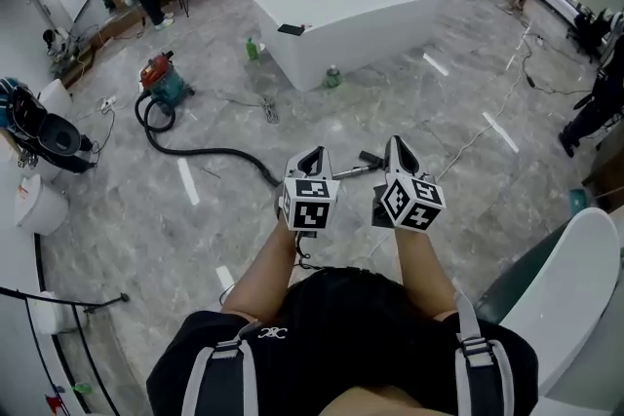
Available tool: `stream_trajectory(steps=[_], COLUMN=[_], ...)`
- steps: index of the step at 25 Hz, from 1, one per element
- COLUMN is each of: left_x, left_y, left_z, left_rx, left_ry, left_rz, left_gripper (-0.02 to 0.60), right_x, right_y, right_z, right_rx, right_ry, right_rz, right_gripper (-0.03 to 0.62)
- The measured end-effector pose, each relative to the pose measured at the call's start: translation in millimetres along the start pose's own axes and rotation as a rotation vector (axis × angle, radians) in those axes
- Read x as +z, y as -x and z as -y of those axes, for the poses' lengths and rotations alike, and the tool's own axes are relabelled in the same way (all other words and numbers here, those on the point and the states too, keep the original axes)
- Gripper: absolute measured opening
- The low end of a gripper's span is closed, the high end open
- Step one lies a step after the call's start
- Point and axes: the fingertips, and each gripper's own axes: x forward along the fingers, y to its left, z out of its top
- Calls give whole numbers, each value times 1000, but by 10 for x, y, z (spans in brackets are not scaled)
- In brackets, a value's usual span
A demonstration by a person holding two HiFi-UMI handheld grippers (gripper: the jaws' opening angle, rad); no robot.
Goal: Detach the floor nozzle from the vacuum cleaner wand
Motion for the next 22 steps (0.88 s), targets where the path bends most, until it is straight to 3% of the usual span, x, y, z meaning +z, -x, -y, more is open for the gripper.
stream_trajectory(steps=[9,16,22], left_x=[269,363,351], left_y=[-816,-1122,-1436], left_z=[452,546,575], left_rx=[62,87,61], left_ry=[-4,9,7], left_rz=[-21,-5,-29], left_gripper=[11,11,11], right_x=[102,173,143], right_y=[-513,-681,-824], right_z=[762,1110,1337], right_rx=[98,92,57], right_ry=[0,-21,-14], right_rz=[-77,-77,-92], right_gripper=[12,12,12])
